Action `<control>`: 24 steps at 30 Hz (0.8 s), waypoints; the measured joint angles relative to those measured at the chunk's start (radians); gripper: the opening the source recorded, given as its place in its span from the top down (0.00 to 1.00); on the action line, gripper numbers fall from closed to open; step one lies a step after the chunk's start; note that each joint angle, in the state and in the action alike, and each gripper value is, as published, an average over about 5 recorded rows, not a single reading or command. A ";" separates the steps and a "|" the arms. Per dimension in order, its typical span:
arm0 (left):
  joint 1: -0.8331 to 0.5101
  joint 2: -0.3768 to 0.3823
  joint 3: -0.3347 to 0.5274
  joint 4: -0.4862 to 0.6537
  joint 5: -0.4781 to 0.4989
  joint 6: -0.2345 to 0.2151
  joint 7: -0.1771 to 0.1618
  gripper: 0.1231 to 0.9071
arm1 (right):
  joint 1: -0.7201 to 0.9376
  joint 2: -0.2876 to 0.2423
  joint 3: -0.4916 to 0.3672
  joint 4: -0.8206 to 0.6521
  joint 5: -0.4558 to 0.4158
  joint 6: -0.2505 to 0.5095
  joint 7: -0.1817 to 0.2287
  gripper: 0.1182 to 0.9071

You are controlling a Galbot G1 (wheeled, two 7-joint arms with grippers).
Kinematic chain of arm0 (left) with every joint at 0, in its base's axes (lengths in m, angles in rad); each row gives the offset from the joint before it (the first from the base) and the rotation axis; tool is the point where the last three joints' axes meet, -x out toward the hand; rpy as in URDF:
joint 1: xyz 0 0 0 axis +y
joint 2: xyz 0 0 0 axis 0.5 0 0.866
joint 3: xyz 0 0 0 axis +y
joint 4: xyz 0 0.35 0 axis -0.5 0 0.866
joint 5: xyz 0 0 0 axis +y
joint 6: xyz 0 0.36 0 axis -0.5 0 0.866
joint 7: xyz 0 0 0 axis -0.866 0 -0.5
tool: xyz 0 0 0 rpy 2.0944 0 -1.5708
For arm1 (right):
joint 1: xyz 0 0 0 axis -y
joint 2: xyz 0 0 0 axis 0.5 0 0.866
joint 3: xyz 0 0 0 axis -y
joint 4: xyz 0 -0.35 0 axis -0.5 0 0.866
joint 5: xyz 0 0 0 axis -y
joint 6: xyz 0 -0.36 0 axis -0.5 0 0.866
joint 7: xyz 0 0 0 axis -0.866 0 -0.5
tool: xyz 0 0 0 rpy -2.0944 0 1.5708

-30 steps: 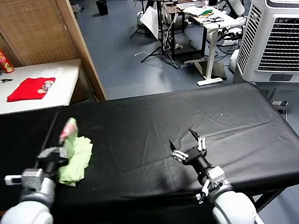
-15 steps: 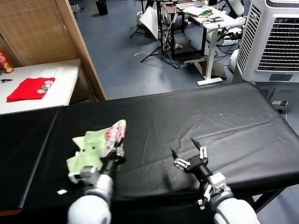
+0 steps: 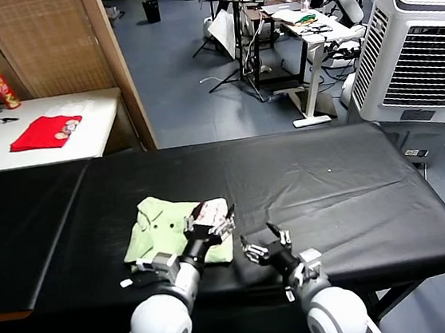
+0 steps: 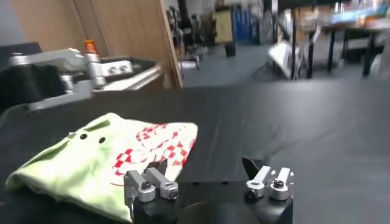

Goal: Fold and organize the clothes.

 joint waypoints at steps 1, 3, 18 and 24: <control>0.003 0.007 -0.007 -0.002 0.000 -0.002 0.000 0.14 | 0.013 0.009 -0.007 -0.011 0.027 -0.018 0.008 0.14; 0.013 0.021 -0.022 -0.007 -0.001 -0.006 0.000 0.14 | 0.040 0.030 -0.023 -0.034 0.070 -0.055 0.021 0.14; 0.117 0.115 -0.154 -0.092 -0.041 -0.060 -0.018 0.14 | 0.136 0.104 -0.070 -0.170 0.078 -0.105 0.021 0.85; 0.151 0.147 -0.188 -0.097 -0.057 -0.104 -0.040 0.14 | 0.116 0.051 -0.025 -0.149 -0.059 -0.012 -0.062 0.99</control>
